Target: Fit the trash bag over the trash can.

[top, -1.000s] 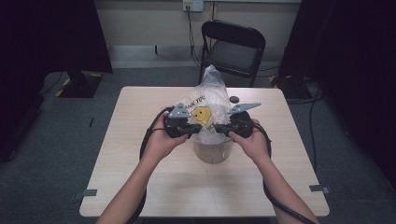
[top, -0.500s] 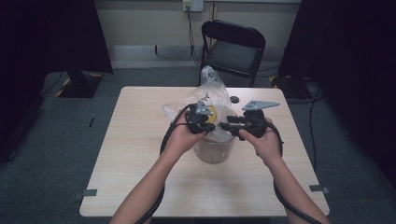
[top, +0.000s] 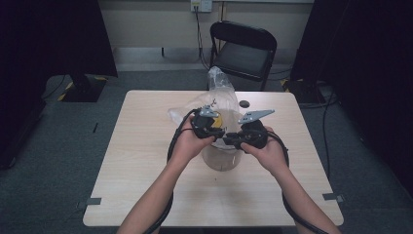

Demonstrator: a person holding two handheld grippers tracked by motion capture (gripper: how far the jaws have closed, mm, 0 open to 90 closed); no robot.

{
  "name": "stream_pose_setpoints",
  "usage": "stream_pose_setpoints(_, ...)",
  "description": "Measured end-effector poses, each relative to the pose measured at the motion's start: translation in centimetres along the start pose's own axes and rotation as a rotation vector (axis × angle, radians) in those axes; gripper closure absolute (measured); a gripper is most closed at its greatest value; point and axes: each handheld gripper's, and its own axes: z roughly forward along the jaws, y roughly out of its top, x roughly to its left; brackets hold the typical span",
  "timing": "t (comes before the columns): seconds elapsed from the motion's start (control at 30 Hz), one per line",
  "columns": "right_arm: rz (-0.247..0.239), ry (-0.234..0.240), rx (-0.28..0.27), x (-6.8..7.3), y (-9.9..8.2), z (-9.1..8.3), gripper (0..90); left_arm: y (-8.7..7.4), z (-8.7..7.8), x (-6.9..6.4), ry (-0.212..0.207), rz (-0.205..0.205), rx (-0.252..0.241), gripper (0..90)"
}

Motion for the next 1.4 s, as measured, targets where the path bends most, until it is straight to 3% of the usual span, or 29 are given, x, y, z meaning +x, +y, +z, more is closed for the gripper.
stream_pose_setpoints(0.1, 0.023, 0.010, 0.012, -0.3, -0.2, 0.2, 86.9, 0.2, -1.4, -0.4, 0.066, 0.037, -0.072, 48.2)
stream_pose_setpoints(0.17, 0.026, 0.012, 0.018, -0.5, -0.4, 0.3, 88.4, 0.0, -2.8, -0.2, 0.131, 0.038, -0.114, 42.1)
stream_pose_setpoints(0.23, 0.030, 0.007, 0.015, -0.5, -0.5, 0.2, 88.7, -0.6, -4.2, 0.5, 0.185, -0.002, -0.139, 35.5)
stream_pose_setpoints(0.37, 0.029, 0.003, 0.018, -0.6, -0.6, 0.0, 89.1, -3.0, -5.8, 2.7, 0.184, -0.158, -0.158, 31.9)
stream_pose_setpoints(0.47, 0.026, -0.002, 0.024, -0.6, -0.6, 0.1, 89.2, -4.4, -6.2, 3.6, 0.181, -0.185, -0.151, 32.9)
stream_pose_setpoints(0.53, 0.024, -0.002, 0.028, -0.6, -0.5, 0.3, 89.1, -4.9, -6.1, 3.8, 0.150, -0.214, -0.163, 33.2)
stream_pose_setpoints(0.6, 0.024, 0.002, 0.032, -0.6, -0.5, 0.6, 89.1, -4.9, -5.7, 3.8, 0.112, -0.234, -0.167, 35.8)
stream_pose_setpoints(0.7, 0.029, 0.007, 0.028, -0.5, -0.4, 0.9, 88.0, -4.6, -4.9, 3.4, 0.062, -0.234, -0.173, 45.0)
stream_pose_setpoints(0.77, 0.031, 0.010, 0.026, -0.4, -0.5, 1.0, 87.0, -4.3, -4.2, 3.2, 0.020, -0.233, -0.160, 58.6)
stream_pose_setpoints(0.87, 0.041, 0.015, 0.022, -0.4, -0.5, 1.0, 85.2, -3.8, -3.7, 2.9, 0.010, -0.198, -0.127, 72.7)
stream_pose_setpoints(1.0, 0.044, 0.018, -0.008, -0.5, -0.5, 0.9, 76.8, -2.8, -3.5, 2.4, 0.037, -0.133, -0.067, 87.8)
stream_pose_setpoints(1.13, 0.061, 0.023, -0.054, -0.8, -0.4, 0.5, 65.4, -1.7, -3.4, 1.7, 0.024, -0.086, -0.074, 90.0)
stream_pose_setpoints(1.2, 0.064, 0.011, -0.071, -1.0, -0.4, 0.1, 61.6, -1.1, -2.9, 1.2, 0.026, -0.056, -0.046, 90.0)
stream_pose_setpoints(1.3, 0.072, 0.025, -0.102, -1.1, -0.4, -0.3, 54.6, -0.8, -2.3, 0.7, 0.023, -0.048, -0.030, 90.0)
stream_pose_setpoints(1.4, 0.065, 0.018, -0.113, -0.8, -0.3, -0.4, 49.0, -1.0, -2.6, 1.0, 0.038, -0.055, -0.026, 90.0)
